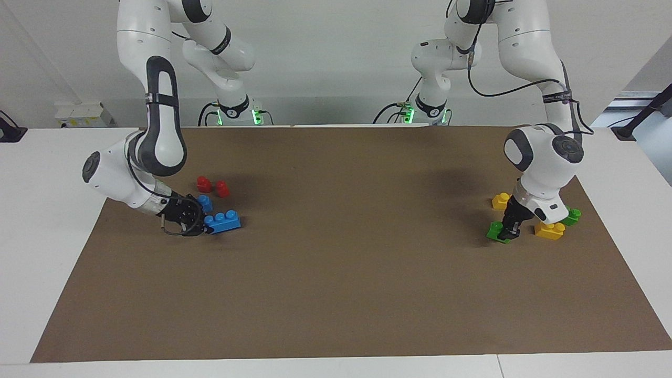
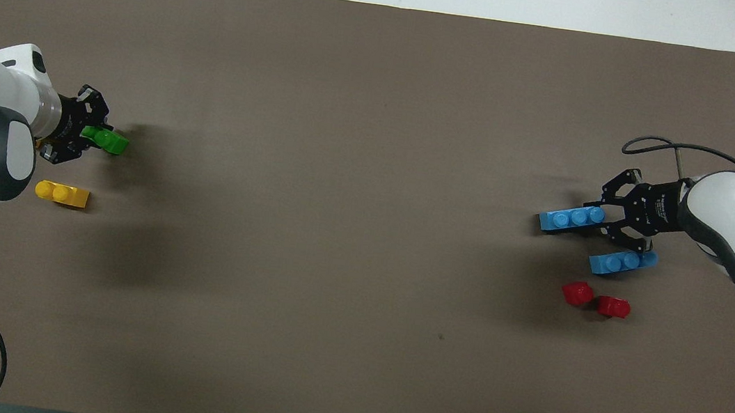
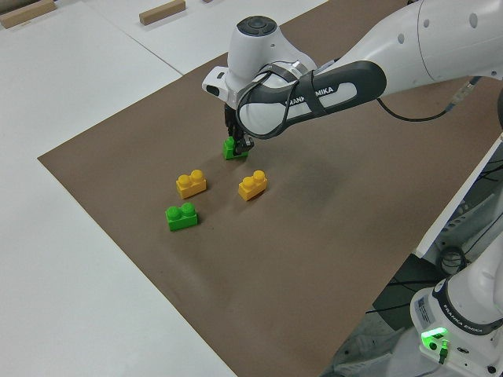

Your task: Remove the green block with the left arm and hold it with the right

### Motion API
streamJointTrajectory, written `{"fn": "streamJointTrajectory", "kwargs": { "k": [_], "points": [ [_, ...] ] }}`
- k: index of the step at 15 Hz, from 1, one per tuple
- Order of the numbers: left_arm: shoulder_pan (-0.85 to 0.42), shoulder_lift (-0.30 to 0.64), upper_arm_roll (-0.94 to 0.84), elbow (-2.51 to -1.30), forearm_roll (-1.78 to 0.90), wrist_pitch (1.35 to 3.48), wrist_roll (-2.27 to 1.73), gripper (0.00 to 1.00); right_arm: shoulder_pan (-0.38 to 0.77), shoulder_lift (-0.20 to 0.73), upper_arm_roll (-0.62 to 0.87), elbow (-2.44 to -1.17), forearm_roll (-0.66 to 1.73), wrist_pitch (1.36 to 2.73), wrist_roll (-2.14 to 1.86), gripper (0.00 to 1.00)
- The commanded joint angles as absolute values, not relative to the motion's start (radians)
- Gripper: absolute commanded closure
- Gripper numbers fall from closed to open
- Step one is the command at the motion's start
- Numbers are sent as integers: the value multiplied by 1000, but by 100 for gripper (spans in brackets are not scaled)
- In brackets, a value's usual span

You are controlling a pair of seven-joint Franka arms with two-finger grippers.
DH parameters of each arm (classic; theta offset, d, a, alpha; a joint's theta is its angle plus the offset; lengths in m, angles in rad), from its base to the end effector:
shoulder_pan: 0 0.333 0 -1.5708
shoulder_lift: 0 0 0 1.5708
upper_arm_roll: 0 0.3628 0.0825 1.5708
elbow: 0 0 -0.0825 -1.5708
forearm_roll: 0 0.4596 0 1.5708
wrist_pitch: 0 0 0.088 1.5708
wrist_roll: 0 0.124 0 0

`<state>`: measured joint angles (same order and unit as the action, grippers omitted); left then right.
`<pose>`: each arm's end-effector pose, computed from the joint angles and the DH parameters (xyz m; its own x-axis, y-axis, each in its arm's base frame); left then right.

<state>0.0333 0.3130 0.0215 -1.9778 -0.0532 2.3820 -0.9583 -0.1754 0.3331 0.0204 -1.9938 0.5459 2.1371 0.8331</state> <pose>0.6881 0.0361 0.2963 0.4976 0.8671 0.0248 0.8624 -0.4976 0.0933 0.6530 -0.0721 0.2615 0.2295 -0.8630 -0.4500 -0.9727 -0.2196 -0.0750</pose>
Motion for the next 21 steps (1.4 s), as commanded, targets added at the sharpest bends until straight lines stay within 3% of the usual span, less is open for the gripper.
{"fn": "streamJointTrajectory", "kwargs": {
  "k": [1, 2, 3, 5, 8, 12, 16, 21],
  "points": [
    [51, 334, 15, -1965, -44, 2391, -939, 100, -190, 331, 35, -2000, 525, 2152, 862, 32],
    [51, 334, 15, -1964, -44, 2391, -937, 78, -189, 331, 35, -1997, 525, 2143, 876, 28],
    [49, 334, 15, -1962, -44, 2388, -933, 1, -187, 331, 35, -1990, 525, 2135, 893, 24],
    [49, 331, 15, -1960, -44, 2388, -911, 0, -183, 322, 35, -1970, 525, 2100, 910, 19],
    [43, 322, 17, -1928, -23, 2369, -871, 0, -175, 275, 35, -1962, 514, 2062, 910, 0],
    [29, 319, 12, -1858, 69, 2251, -832, 0, -118, 149, 38, -1948, 349, 1978, 841, 0],
    [29, 273, 8, -1838, 72, 2182, -669, 0, -110, 115, 38, -1786, 244, 1736, 630, 0],
    [29, 249, 6, -1720, 74, 1962, -353, 0, -91, 34, 51, -1674, 86, 1571, 291, 0]
  ]
}}
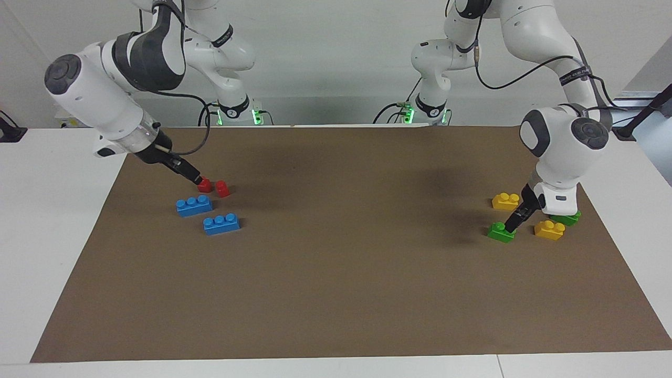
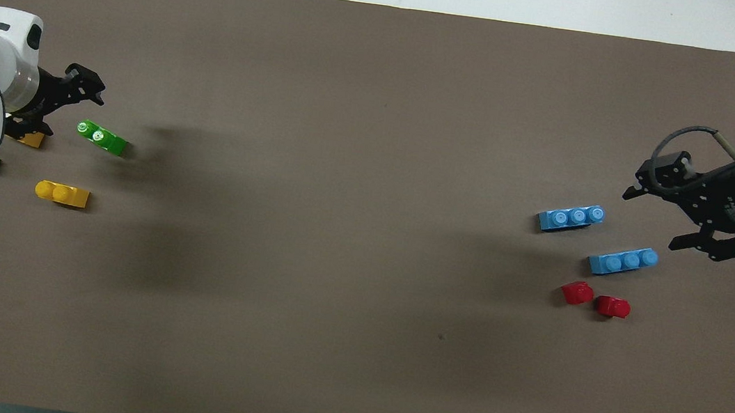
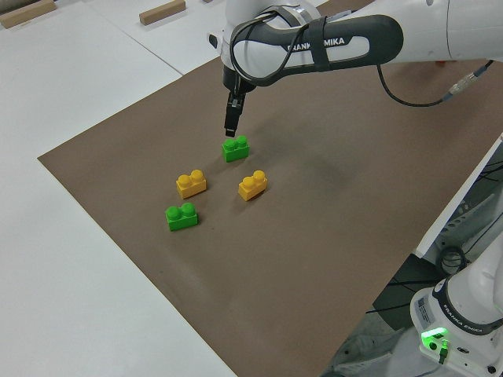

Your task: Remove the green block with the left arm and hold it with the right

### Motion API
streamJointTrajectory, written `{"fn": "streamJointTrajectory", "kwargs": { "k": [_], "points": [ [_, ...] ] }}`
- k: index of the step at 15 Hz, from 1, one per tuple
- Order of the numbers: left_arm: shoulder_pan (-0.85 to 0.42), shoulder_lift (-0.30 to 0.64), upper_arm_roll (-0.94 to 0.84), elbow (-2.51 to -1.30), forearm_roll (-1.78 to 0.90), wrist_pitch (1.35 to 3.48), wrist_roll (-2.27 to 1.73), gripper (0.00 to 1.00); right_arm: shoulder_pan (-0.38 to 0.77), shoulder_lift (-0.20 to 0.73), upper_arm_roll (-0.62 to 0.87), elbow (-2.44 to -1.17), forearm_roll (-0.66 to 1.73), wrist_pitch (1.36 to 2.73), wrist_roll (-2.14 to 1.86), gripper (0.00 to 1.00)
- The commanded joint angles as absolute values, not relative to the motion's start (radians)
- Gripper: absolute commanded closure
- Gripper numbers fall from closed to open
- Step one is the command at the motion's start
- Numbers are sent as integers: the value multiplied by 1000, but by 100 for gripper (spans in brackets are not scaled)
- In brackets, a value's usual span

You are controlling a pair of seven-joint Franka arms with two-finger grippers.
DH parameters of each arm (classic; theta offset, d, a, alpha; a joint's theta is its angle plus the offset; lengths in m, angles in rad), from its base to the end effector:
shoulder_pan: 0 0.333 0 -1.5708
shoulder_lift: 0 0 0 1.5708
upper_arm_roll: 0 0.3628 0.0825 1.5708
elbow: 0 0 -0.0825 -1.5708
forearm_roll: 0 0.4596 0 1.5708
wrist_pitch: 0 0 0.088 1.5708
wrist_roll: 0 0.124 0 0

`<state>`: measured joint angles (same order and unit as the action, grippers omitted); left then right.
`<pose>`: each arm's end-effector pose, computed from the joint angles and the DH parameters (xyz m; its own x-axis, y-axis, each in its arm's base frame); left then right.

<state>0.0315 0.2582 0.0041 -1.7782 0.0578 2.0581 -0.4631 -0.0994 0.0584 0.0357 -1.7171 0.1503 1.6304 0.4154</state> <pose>0.7103 0.0291 0.4081 0.8902 0.4536 0.0423 0.4551 -0.8896 -0.0378 0.6395 -0.0235 0.5437 0.8652 -0.4628 -0.1929 -0.4836 -0.8718 -0.0774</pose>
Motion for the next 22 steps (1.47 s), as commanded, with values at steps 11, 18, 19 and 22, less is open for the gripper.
{"fn": "streamJointTrajectory", "kwargs": {
  "k": [11, 18, 19, 22],
  "points": [
    [5, 55, -12, -1707, 74, 1737, -28, 0, -67, -77, 51, -1660, 12, 1447, -66, 0],
    [-17, -95, -20, -1779, 61, 1695, -18, 0, -71, -78, 51, -1666, -37, 1457, -63, 0],
    [-15, -100, -20, -1779, 45, 1692, 0, 0, -69, -77, 51, -1666, -46, 1471, -61, 0],
    [-15, -115, -17, -1779, 38, 1655, 100, 0, -74, -74, 51, -1664, -44, 1525, -60, 0]
  ]
}}
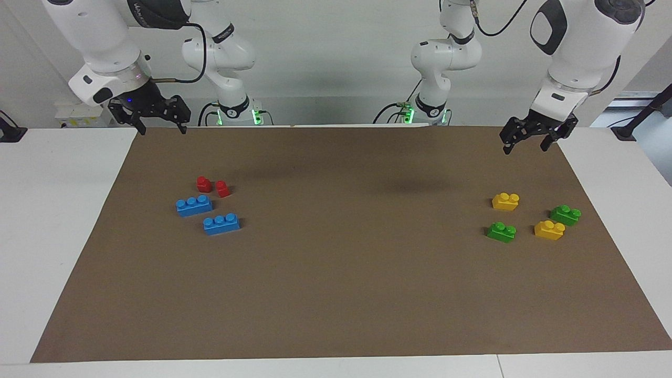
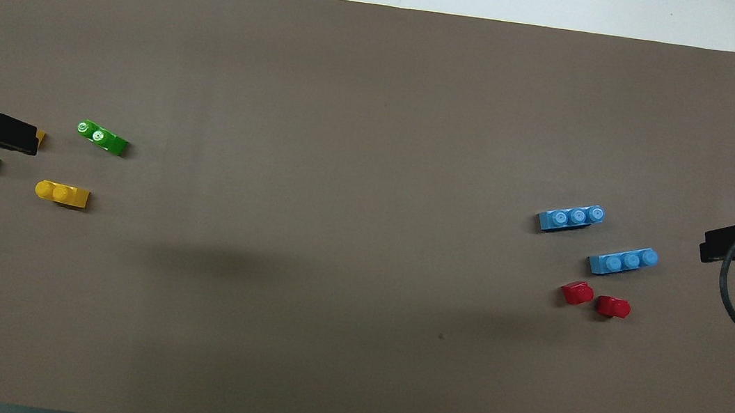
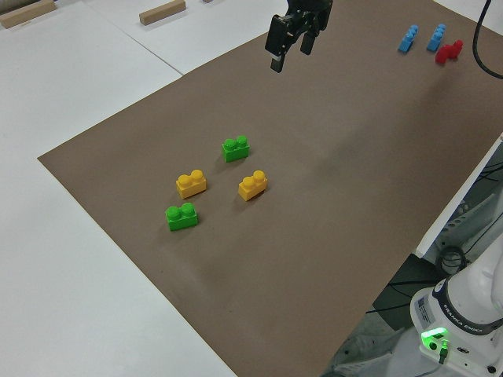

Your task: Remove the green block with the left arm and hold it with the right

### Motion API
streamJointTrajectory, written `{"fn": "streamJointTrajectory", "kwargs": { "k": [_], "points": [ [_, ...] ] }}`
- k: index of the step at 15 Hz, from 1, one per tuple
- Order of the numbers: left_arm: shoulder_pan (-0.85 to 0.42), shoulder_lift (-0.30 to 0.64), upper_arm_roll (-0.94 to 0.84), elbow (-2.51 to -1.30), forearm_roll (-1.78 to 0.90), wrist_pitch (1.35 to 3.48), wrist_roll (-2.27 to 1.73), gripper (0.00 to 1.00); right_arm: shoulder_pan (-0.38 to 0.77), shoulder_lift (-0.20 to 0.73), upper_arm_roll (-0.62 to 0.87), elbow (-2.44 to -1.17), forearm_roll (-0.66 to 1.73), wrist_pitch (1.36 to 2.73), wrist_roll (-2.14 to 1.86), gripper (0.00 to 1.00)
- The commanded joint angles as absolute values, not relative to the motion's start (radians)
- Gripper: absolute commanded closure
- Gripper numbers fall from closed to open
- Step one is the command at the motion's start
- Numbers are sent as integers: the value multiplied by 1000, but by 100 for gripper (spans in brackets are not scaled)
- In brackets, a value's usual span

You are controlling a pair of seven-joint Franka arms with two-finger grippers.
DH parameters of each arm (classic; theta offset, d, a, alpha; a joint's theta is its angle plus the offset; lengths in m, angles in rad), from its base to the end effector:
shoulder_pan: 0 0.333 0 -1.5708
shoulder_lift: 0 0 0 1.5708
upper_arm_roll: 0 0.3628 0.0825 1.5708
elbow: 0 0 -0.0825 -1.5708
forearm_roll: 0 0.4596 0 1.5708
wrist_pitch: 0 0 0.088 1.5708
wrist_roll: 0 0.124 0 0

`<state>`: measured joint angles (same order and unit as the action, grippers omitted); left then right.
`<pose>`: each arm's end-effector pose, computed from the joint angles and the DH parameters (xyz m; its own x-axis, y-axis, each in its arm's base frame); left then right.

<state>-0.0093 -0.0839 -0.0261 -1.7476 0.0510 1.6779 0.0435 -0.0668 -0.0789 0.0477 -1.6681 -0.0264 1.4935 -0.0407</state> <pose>0.6067 -0.0162 0.6183 0.9964 -0.0841 0.0117 -0.0834 -0.9951 -0.0535 0.5903 -0.0136 0.6434 0.9951 0.0191 -0.0968 0.0218 -0.9994 0.0262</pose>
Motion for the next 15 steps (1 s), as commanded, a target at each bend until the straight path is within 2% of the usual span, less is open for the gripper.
{"fn": "streamJointTrajectory", "kwargs": {
  "k": [1, 15],
  "points": [
    [-15, -115, -17, -1778, 34, 1654, 97, 0, -74, -74, 51, -1664, -43, 1526, -57, 0],
    [-14, -121, -14, -1766, -25, 1652, 52, 0, -69, -78, 57, -1669, -15, 1514, 83, 0]
  ]
}}
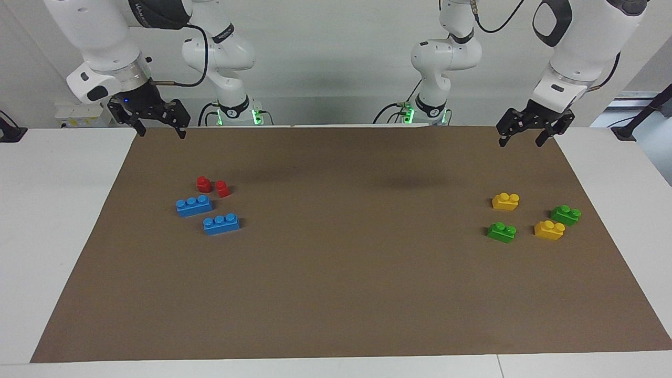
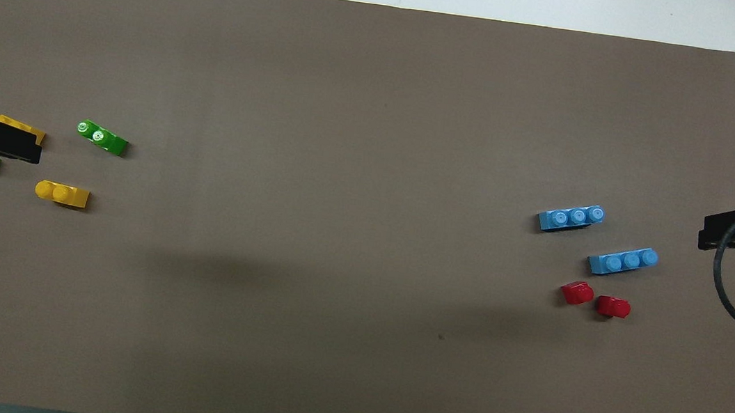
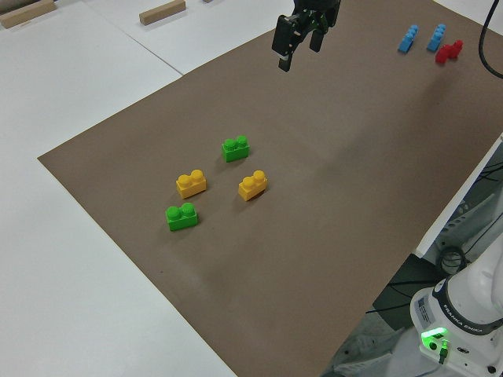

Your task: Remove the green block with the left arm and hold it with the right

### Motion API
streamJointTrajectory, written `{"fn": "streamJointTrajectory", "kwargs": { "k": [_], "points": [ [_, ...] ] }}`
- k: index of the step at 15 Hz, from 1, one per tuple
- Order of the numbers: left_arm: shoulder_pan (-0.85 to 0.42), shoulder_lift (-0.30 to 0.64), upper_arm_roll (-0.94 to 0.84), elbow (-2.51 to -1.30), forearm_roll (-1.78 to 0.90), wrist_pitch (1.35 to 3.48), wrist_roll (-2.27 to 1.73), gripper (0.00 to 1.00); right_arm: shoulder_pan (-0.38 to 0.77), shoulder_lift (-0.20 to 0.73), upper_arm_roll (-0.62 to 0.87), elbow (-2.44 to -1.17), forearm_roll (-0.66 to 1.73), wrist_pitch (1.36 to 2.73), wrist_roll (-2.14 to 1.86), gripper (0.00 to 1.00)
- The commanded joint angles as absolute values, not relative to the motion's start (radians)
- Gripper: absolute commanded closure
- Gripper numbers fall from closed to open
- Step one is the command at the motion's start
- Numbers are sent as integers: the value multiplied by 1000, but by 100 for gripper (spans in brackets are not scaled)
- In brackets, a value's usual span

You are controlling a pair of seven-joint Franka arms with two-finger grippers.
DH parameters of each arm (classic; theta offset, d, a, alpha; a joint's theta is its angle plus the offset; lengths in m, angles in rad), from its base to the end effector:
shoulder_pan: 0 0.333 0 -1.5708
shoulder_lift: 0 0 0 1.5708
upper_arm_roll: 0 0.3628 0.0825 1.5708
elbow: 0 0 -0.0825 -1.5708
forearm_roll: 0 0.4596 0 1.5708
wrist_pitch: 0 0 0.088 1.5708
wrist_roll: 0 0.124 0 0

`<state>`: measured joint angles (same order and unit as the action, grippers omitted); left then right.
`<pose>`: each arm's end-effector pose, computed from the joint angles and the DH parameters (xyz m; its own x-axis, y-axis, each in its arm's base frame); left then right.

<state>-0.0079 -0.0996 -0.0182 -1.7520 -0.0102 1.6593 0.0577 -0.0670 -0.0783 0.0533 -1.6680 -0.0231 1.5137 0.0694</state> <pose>0.5994 -0.0173 0.6236 0.9965 -0.0827 0.0074 -0.0828 -0.9965 0.0079 0.5932 -0.0099 0.6446 0.9937 -0.0847 -0.0739 -0.0825 -0.9961 0.0325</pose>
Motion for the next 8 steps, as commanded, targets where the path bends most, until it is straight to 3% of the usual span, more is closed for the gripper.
{"fn": "streamJointTrajectory", "kwargs": {
  "k": [1, 8],
  "points": [
    [-12, -121, -14, -1764, -23, 1649, 52, 0, -72, -78, 57, -1669, -15, 1514, 83, 0],
    [-9, -130, -14, -1773, -25, 1644, 54, 0, -95, -78, 55, -1672, -17, 1513, 81, 0]
  ]
}}
